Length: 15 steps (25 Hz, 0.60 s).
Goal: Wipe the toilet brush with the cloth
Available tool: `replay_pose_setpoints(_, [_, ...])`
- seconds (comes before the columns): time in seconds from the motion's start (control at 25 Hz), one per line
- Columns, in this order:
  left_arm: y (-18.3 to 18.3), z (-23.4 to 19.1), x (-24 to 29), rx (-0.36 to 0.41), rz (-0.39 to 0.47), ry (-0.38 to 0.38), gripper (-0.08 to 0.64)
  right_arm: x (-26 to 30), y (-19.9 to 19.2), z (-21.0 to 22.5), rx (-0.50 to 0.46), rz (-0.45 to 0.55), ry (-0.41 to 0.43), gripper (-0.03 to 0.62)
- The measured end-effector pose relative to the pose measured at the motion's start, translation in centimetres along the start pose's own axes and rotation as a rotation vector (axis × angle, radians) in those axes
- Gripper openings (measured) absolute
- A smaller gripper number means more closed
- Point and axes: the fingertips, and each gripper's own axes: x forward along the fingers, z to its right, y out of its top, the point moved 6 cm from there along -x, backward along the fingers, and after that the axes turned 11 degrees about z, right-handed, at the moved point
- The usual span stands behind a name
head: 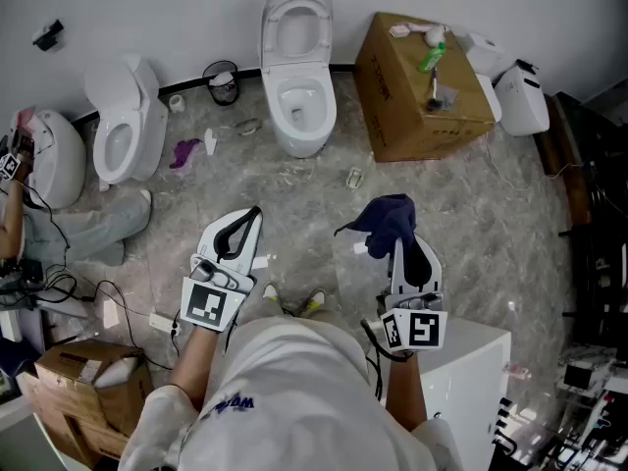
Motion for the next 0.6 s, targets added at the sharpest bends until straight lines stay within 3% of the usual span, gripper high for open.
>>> replay_pose_setpoints(0.32, [-0.7,1.8,2.9,-0.001,-0.041,-0.034,-0.002,-1.0,-0.4,3.7,-0.037,-0.016,-0.035,0.049])
replay_pose_setpoints(0.6, [-2.2,7.5,6.6,0.005,-0.091,-0.056,-0.002,-5.4,-1.7,11.3,-0.016,-0.055,-0.084,0.049])
